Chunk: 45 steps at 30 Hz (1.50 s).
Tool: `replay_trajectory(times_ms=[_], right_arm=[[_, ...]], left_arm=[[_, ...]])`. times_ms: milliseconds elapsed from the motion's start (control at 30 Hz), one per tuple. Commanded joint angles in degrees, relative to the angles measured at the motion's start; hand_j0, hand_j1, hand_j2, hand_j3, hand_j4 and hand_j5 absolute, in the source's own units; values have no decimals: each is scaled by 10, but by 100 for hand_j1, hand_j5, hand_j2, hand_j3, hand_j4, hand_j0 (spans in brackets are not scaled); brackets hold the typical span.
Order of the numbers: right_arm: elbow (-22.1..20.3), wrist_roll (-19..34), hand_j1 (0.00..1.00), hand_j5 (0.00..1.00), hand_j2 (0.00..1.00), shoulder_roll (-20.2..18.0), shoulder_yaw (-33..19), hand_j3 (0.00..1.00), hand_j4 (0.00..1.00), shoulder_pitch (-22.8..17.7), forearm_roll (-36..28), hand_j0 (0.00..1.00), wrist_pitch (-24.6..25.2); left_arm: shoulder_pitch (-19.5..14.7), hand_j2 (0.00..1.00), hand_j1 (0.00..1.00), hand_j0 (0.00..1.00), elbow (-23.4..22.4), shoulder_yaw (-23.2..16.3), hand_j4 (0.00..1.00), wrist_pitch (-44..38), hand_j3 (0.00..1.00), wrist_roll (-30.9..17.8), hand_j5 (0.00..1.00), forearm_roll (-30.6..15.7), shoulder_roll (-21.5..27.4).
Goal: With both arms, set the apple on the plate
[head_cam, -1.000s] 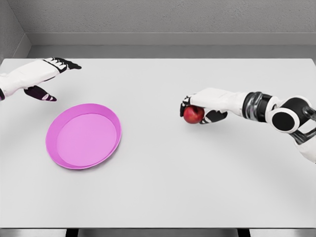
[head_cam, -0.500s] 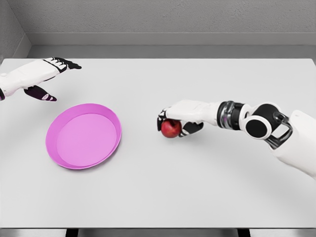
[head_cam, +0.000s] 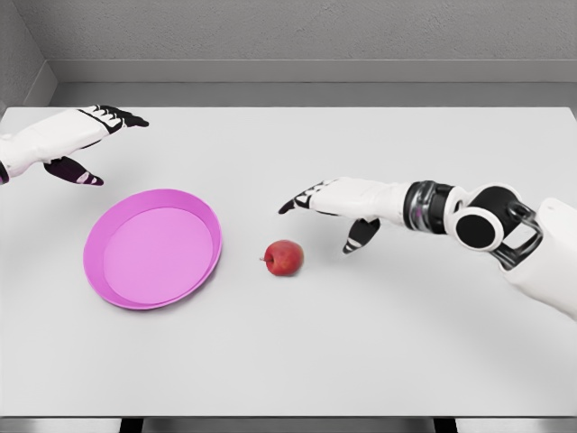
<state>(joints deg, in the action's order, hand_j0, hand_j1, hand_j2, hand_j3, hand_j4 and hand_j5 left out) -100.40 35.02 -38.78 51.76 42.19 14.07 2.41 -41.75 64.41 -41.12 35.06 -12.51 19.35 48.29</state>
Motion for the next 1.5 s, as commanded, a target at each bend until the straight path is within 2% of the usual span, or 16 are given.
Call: replay_trajectory(times_ms=[0, 133, 200, 267, 333, 400, 533, 700, 733, 867, 933, 1067, 1100, 1167, 1200, 1467], right_arm=[[0, 0, 100, 100, 100, -35, -44, 100, 100, -1, 0, 100, -6], [13, 0, 100, 100, 100, -132, -154, 100, 100, -25, -1, 100, -7], [32, 0, 100, 100, 100, -149, -239, 100, 100, -78, -2, 100, -33], [49, 0, 100, 100, 100, -160, -278, 100, 100, -96, -4, 100, -63], [71, 0, 100, 100, 100, -161, -281, 100, 100, -96, -4, 100, -81], [87, 0, 100, 100, 100, -161, -300, 100, 100, -96, -4, 100, -101], [87, 0, 100, 100, 100, -160, -300, 100, 100, -95, -4, 100, -106], [79, 0, 100, 100, 100, -162, -286, 100, 100, -100, -4, 100, -108], [79, 0, 100, 100, 100, -161, -285, 100, 100, -100, -4, 100, -114], [83, 0, 100, 100, 100, -160, -286, 100, 100, -100, -4, 100, -118], [80, 0, 100, 100, 100, -156, -286, 100, 100, -101, -5, 100, -116], [81, 0, 100, 100, 100, -156, -286, 100, 100, -100, -5, 100, -116], [82, 0, 100, 100, 100, -153, -286, 100, 100, -99, -5, 100, -115], [85, 0, 100, 100, 100, -147, -289, 100, 100, -99, -5, 100, -115], [78, 0, 100, 100, 100, -147, -288, 100, 100, -99, -5, 100, -115], [82, 0, 100, 100, 100, -153, -288, 100, 100, -106, -5, 100, -115]], left_arm=[[0, 100, 100, 100, 0, 1, 100, -1, 100, 0, 100, -4, 1], [0, 100, 100, 100, 8, 3, 100, -1, 100, -10, 100, 18, 0], [3, 100, 100, 100, 31, -2, 100, -1, 100, -10, 100, 20, 0], [4, 100, 100, 100, 59, -5, 100, -1, 100, -10, 100, 44, -3], [3, 100, 100, 100, 96, -15, 100, -1, 100, -10, 100, 56, -6], [1, 100, 100, 100, 156, -50, 100, -1, 100, -10, 100, 68, -7], [-21, 100, 100, 100, 232, -84, 100, -1, 100, -11, 100, 66, -13], [-57, 100, 100, 100, 294, -138, 100, -1, 100, -10, 100, 66, -21], [-61, 100, 100, 100, 294, -152, 100, -1, 100, -10, 100, 66, -22], [-60, 100, 100, 100, 298, -157, 100, -1, 100, -10, 100, 63, -33], [-69, 100, 100, 100, 316, -194, 100, -1, 100, -11, 100, 63, -33], [-83, 100, 100, 100, 318, -219, 100, -1, 100, -12, 100, 64, -39], [-85, 100, 100, 100, 319, -222, 100, -1, 100, -16, 100, 67, -40], [-92, 100, 100, 100, 321, -225, 100, -1, 100, -67, 100, 68, -47], [-101, 100, 100, 100, 321, -240, 100, -1, 100, -67, 100, 68, -50], [-105, 100, 100, 100, 326, -245, 100, -1, 100, -81, 100, 81, -57]])
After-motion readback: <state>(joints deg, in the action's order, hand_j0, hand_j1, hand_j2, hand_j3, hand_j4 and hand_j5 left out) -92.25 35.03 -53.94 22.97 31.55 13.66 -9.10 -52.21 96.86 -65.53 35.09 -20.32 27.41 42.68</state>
